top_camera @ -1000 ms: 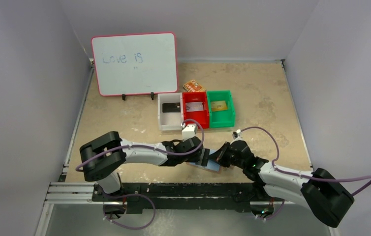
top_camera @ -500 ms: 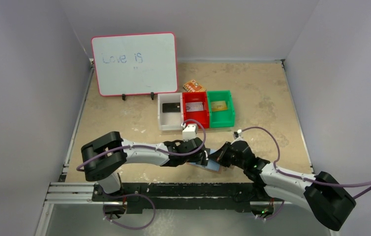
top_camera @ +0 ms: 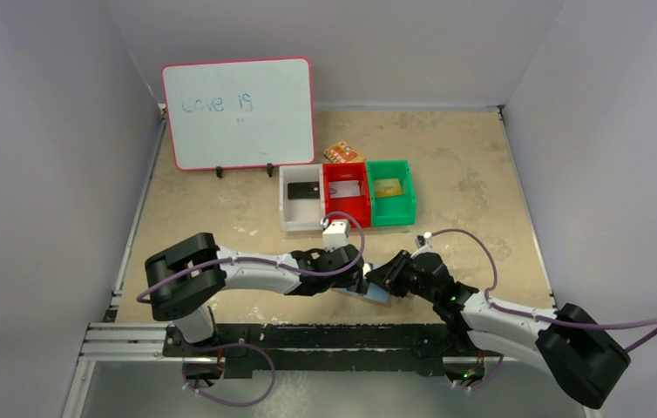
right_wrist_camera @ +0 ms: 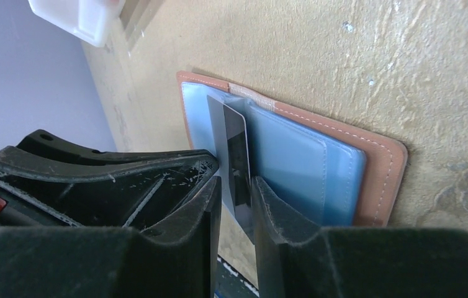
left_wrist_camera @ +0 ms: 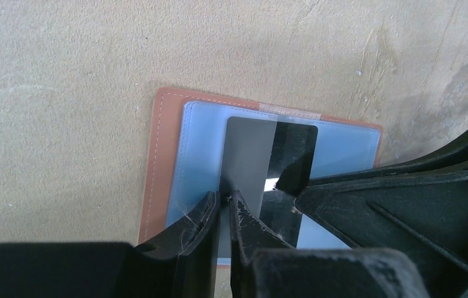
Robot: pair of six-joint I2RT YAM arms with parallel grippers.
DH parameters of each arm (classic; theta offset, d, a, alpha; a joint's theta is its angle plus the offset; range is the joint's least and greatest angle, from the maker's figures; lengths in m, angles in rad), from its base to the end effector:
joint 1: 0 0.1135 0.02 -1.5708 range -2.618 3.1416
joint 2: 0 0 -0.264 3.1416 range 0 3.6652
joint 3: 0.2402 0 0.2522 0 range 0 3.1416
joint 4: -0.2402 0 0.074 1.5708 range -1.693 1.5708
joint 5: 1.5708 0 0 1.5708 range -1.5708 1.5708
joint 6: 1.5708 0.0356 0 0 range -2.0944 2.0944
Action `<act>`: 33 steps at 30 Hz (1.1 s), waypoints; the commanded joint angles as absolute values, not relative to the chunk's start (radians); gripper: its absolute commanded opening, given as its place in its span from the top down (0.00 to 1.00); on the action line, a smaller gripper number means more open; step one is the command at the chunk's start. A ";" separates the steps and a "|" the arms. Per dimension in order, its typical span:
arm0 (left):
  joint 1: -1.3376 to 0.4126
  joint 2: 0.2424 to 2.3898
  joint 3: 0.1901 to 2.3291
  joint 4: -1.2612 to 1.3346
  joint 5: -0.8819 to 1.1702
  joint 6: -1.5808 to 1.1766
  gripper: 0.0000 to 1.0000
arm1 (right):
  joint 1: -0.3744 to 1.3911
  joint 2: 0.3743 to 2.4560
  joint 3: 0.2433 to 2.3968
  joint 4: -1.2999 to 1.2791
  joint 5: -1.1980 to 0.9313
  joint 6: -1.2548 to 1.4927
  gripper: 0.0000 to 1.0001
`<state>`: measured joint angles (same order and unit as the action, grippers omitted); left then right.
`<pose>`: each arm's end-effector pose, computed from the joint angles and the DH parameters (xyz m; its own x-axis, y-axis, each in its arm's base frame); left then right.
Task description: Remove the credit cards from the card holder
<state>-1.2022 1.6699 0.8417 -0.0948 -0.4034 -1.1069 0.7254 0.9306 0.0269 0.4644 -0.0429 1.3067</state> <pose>0.1285 -0.2938 0.1512 -0.8195 -0.1611 -0.5499 0.0888 0.9124 -0.3996 0.1188 0.1074 0.1233 -0.7509 0.6231 -0.2186 0.1266 0.4608 0.8784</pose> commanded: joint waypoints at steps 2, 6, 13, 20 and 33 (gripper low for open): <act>-1.212 1.700 0.842 -0.167 -0.418 -1.097 0.90 | 0.723 0.960 0.007 0.547 -0.022 1.366 0.71; -1.213 1.691 0.836 -0.170 -0.425 -1.098 0.92 | 0.723 0.994 0.003 0.620 -0.042 1.367 0.71; -1.214 1.671 0.813 -0.156 -0.428 -1.101 0.93 | 0.723 1.069 0.026 0.665 -0.070 1.346 0.83; -1.215 1.643 0.796 -0.162 -0.449 -1.113 0.94 | 0.723 1.078 0.044 0.663 -0.082 1.331 0.98; -1.214 1.623 0.835 -0.183 -0.464 -1.062 0.84 | 0.723 0.942 0.015 0.497 -0.040 1.319 1.00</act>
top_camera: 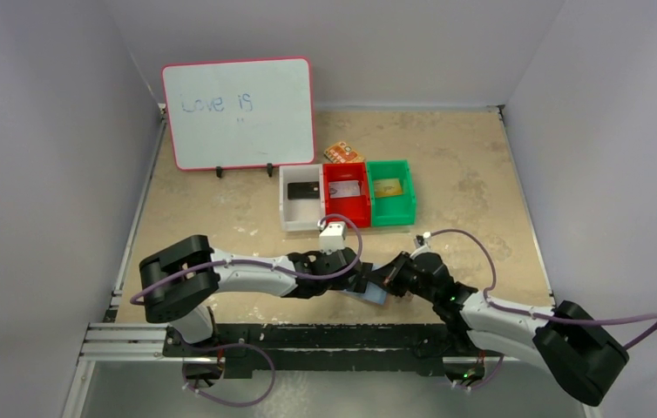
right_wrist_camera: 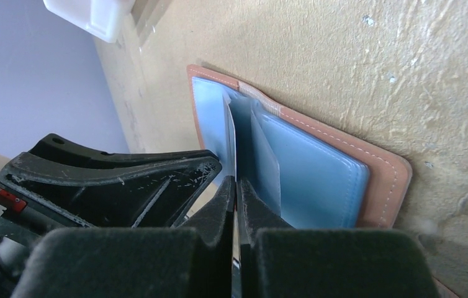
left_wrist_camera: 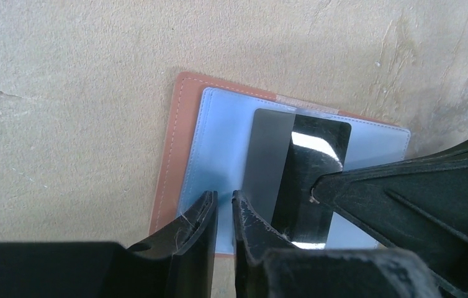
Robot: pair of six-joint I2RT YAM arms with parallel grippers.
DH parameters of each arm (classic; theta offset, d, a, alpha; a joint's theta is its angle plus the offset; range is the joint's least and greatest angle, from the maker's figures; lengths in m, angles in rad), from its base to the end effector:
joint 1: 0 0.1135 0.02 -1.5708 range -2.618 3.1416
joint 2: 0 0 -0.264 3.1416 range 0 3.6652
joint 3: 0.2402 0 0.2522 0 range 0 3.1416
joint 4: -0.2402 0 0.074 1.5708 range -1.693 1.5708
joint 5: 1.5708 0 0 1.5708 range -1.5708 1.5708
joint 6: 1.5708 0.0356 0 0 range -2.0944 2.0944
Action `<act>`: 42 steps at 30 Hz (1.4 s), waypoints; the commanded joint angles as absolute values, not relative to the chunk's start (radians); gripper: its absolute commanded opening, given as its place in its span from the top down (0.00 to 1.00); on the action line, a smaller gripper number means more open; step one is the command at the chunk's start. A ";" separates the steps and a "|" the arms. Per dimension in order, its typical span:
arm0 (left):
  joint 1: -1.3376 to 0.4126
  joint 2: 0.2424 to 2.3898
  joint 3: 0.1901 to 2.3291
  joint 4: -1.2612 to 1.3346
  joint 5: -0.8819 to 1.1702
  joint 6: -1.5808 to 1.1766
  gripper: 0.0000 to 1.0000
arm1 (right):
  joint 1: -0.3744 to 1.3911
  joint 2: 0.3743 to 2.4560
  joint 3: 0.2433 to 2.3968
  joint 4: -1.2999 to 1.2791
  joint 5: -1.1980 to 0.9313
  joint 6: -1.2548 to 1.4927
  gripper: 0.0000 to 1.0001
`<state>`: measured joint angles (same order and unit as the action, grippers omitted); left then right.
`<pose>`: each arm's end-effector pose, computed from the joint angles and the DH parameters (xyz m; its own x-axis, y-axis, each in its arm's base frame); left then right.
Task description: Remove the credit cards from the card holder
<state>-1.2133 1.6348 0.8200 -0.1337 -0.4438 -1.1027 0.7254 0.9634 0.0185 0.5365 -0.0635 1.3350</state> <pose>0.1230 -0.2855 0.1536 -0.8051 -0.1478 -0.5744 0.0885 0.9277 -0.3628 0.1197 0.1091 0.1234 -0.7556 0.6270 -0.1899 0.1241 0.4216 0.8983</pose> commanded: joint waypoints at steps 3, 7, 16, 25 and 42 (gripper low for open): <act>-1.215 1.629 0.818 -0.154 -0.460 -1.070 0.85 | 0.723 0.934 0.031 0.478 -0.062 1.300 1.00; -1.216 1.651 0.810 -0.148 -0.461 -1.095 0.87 | 0.723 0.913 0.047 0.430 -0.054 1.290 1.00; -1.221 1.631 0.791 -0.113 -0.484 -1.115 0.98 | 0.723 0.867 0.074 0.347 -0.009 1.310 0.94; -1.221 1.644 0.805 -0.110 -0.481 -1.110 1.00 | 0.723 0.941 0.072 0.450 -0.037 1.346 0.86; -1.221 1.565 0.797 -0.192 -0.599 -1.148 0.65 | 0.723 0.891 0.072 0.321 0.007 1.315 1.00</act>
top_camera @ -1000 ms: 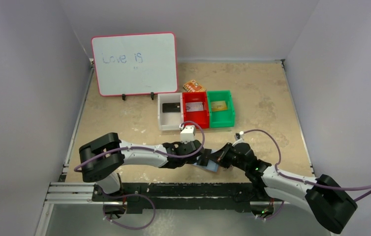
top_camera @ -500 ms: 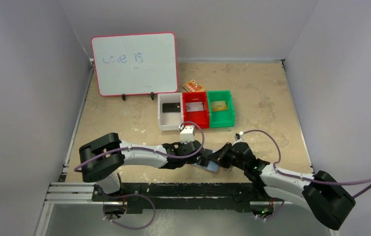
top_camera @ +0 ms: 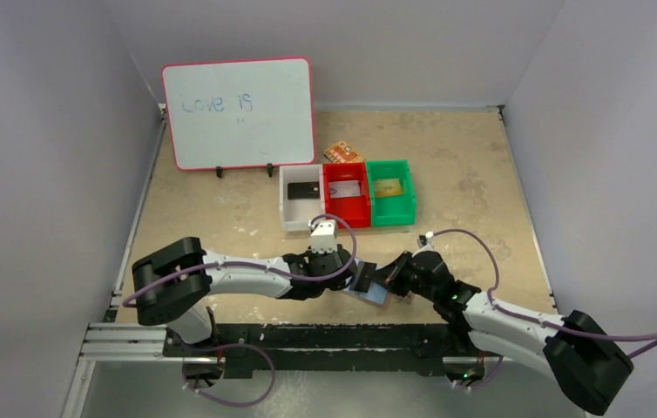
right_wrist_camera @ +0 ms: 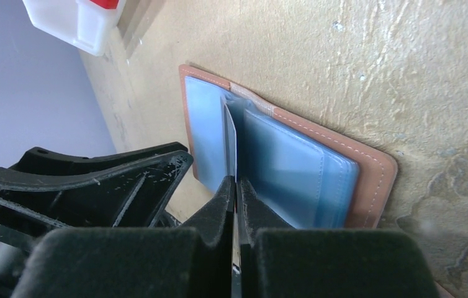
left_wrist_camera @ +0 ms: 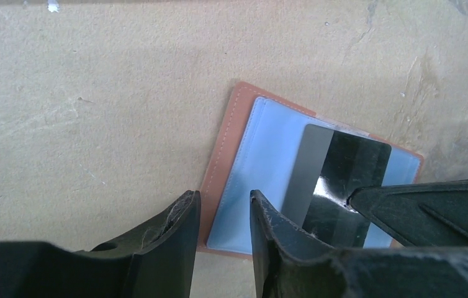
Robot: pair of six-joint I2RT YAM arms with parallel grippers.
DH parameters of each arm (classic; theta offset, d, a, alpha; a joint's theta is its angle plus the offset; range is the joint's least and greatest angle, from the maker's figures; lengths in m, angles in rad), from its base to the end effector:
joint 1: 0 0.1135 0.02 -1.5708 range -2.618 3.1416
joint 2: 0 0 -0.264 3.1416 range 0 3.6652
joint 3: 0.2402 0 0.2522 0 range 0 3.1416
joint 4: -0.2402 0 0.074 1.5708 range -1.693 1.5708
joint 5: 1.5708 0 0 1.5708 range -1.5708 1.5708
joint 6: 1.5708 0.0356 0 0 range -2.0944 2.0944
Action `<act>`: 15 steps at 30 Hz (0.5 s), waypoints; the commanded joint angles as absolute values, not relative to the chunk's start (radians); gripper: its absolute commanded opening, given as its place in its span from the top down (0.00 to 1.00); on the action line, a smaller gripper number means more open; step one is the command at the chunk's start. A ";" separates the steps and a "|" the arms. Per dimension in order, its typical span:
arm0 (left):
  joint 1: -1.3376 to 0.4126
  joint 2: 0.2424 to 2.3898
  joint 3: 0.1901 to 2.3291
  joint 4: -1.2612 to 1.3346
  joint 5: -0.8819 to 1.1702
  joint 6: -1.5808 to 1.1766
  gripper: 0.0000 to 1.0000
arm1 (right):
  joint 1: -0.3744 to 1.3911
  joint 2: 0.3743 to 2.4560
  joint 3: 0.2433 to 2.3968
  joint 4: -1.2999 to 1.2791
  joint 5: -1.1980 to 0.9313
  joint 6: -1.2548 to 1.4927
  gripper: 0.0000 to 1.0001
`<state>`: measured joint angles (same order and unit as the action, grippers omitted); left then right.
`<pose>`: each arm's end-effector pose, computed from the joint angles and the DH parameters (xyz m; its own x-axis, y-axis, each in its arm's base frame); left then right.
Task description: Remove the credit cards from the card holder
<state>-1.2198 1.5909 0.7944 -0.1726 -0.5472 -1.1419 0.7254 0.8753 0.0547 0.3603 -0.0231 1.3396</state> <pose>0.1201 -0.2740 0.1582 -0.7551 -0.1966 -0.6255 0.0336 0.9411 -0.3364 0.1191 0.1067 0.1292 -0.7368 0.6472 -0.1953 0.1680 0.4551 0.8744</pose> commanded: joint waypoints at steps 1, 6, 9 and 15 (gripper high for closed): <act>-1.221 1.571 0.803 -0.200 -0.599 -1.146 0.65 | 0.723 0.901 0.075 0.319 0.004 1.310 1.00; -1.220 1.618 0.812 -0.136 -0.509 -1.087 0.67 | 0.723 0.955 0.090 0.333 -0.009 1.288 1.00; -1.221 1.643 0.810 -0.092 -0.445 -1.077 0.72 | 0.723 0.980 0.093 0.356 -0.015 1.282 1.00; -1.221 1.654 0.792 -0.073 -0.413 -1.092 0.75 | 0.723 1.023 0.100 0.387 -0.026 1.275 1.00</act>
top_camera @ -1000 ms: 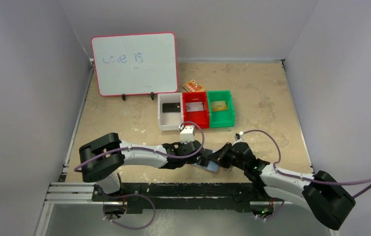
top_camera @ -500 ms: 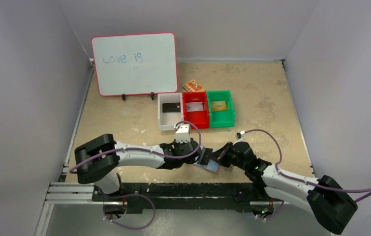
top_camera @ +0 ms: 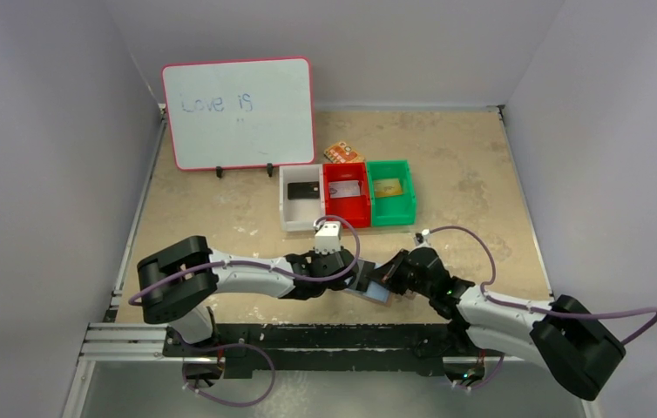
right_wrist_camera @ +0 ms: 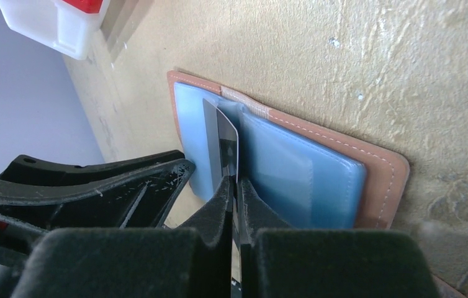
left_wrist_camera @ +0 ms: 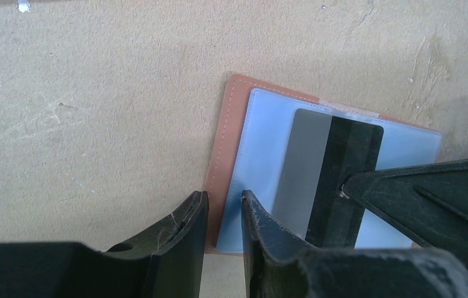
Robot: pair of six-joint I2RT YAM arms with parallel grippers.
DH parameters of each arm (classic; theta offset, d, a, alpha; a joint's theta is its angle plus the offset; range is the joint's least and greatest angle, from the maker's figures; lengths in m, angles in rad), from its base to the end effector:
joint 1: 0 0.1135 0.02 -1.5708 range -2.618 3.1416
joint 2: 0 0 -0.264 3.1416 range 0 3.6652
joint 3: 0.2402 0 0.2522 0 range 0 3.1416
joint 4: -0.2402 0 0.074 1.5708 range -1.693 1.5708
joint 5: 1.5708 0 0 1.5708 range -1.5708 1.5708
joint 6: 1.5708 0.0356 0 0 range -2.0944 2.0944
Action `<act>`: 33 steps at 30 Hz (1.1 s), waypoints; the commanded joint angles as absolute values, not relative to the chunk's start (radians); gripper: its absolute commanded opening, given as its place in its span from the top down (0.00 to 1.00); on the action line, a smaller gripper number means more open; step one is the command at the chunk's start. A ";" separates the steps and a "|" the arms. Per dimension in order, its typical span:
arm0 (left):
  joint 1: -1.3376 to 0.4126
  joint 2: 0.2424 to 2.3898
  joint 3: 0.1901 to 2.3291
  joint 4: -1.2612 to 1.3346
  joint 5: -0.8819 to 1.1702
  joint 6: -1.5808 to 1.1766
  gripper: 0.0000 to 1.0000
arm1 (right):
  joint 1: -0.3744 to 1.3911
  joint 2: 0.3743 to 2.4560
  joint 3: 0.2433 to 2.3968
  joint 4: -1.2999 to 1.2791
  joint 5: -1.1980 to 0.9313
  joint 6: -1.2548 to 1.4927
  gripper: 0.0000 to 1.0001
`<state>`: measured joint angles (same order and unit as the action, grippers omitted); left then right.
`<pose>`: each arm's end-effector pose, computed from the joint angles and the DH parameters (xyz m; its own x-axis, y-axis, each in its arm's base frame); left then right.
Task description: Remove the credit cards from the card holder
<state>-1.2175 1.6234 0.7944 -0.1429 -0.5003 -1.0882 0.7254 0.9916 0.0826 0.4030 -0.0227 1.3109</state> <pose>0.1208 -0.2783 0.1502 -0.7790 -0.1340 -0.6126 0.0855 0.9451 -0.3155 0.1261 0.1129 0.1250 -0.7485 0.6276 -0.2141 0.1762 0.4996 0.8481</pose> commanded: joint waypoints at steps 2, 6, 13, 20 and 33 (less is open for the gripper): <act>-1.221 1.658 0.786 -0.064 -0.406 -1.094 0.75 | 0.723 1.032 0.100 0.395 -0.028 1.273 1.00; -1.221 1.641 0.785 -0.048 -0.407 -1.092 0.79 | 0.723 1.046 0.098 0.394 -0.021 1.270 1.00; -1.221 1.642 0.831 -0.139 -0.520 -1.134 1.00 | 0.723 1.048 0.103 0.389 -0.010 1.269 1.00; -1.229 1.578 0.865 -0.195 -0.619 -1.136 0.79 | 0.723 1.046 0.121 0.346 0.001 1.257 1.00; -1.229 1.576 0.820 -0.029 -0.471 -1.144 0.66 | 0.723 1.037 0.112 0.356 0.004 1.262 1.00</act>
